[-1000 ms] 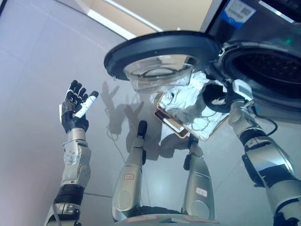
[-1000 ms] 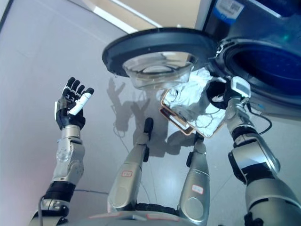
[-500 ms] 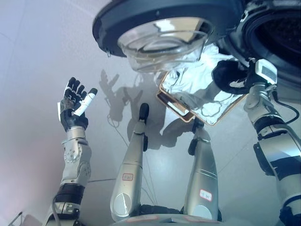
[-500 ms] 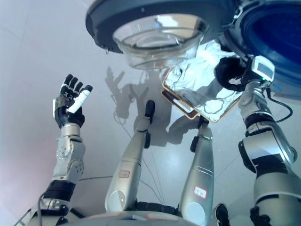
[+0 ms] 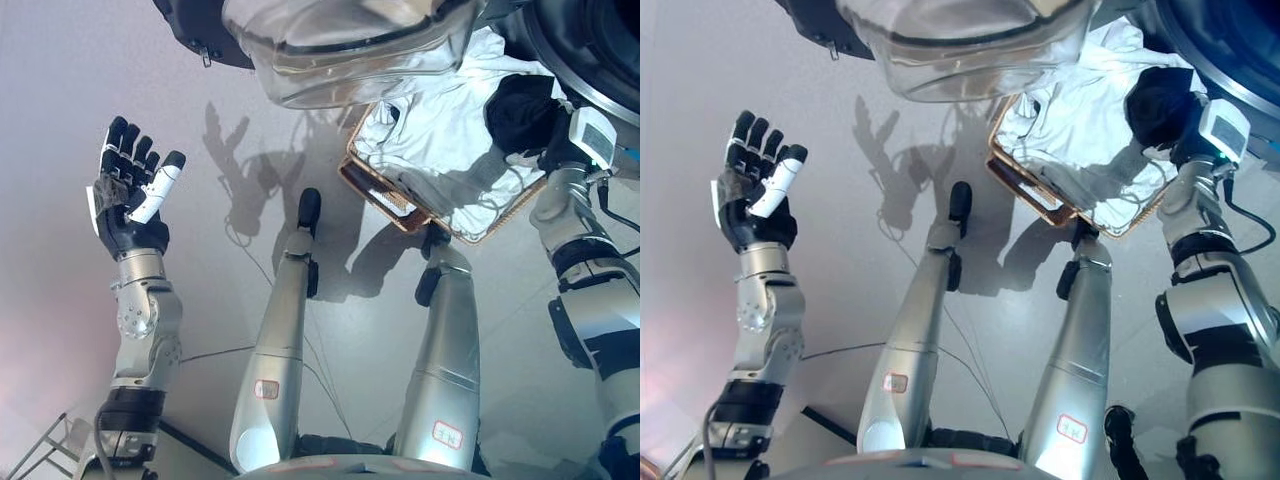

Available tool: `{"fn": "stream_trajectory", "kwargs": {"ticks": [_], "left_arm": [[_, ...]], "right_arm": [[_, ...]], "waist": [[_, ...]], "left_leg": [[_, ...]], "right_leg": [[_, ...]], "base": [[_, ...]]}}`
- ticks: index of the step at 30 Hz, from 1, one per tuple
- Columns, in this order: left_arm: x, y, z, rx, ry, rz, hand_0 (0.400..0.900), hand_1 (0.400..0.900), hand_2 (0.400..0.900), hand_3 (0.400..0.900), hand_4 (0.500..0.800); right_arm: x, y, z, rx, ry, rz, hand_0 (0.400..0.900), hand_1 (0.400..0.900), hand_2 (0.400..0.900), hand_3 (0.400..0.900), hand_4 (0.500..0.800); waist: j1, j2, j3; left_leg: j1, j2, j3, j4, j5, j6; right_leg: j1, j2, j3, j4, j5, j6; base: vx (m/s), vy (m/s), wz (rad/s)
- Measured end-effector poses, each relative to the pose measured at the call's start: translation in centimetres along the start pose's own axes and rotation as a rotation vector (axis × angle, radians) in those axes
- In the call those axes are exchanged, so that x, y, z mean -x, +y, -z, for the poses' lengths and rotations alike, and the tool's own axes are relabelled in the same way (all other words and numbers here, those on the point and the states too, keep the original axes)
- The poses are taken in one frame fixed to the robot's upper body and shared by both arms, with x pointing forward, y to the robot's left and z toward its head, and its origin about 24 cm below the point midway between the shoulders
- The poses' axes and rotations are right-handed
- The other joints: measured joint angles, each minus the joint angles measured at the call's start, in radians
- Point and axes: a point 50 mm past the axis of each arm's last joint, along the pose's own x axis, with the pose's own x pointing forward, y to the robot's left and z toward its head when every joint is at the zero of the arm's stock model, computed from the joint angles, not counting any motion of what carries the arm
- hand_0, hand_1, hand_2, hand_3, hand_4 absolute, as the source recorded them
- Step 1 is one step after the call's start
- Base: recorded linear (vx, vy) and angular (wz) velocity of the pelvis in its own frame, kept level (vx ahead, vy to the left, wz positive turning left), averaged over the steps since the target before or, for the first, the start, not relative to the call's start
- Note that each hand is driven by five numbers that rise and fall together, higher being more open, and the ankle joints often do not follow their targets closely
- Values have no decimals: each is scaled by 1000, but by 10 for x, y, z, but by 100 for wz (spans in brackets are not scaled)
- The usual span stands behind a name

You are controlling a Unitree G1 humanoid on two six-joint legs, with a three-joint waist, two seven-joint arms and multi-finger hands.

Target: Put the clothes in the basket into the washing machine.

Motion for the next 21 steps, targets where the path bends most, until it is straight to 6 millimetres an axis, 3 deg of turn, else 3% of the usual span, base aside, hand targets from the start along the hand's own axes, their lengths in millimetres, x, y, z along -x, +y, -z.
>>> {"fn": "stream_trajectory", "kwargs": {"ticks": [9, 10, 11, 12, 21], "left_arm": [[4, 2, -5, -3, -14, -8, 900, 900, 900, 900, 800], [5, 3, -5, -7, -11, -9, 900, 900, 900, 900, 800], [5, 3, -5, -9, -10, -9, 900, 900, 900, 900, 800], [6, 4, -5, -11, -8, -10, 900, 900, 900, 900, 800], [5, 6, -7, -24, -17, -5, 900, 900, 900, 900, 800]], "right_arm": [[-12, -36, 2, 15, -22, 123, 900, 900, 900, 900, 800], [-13, -39, 4, 22, -21, 129, 855, 855, 855, 855, 773], [-13, -42, 5, 25, -21, 136, 471, 471, 471, 471, 542], [-14, -44, 6, 27, -20, 142, 400, 400, 400, 400, 500], [-17, -52, 0, 15, -20, 182, 400, 400, 400, 400, 500]], "waist": [[10, 4, 2], [10, 4, 2], [11, 4, 2], [14, 4, 2], [17, 5, 2]], "left_leg": [[-148, -19, 19, 153, -59, 6], [-159, -22, 18, 168, -65, 6], [-167, -24, 18, 176, -67, 6], [-173, -25, 18, 184, -70, 5], [-173, -27, 28, 199, -77, 10]], "right_leg": [[-155, -5, 51, 142, -45, 5], [-166, -8, 53, 158, -52, 6], [-174, -9, 55, 167, -55, 6], [-179, -10, 55, 172, -56, 6], [-182, -9, 70, 176, -56, 6]], "base": [[-1, 3, 2], [0, 0, 0], [0, 0, 0], [0, 0, 0], [-2, 9, -5]]}}
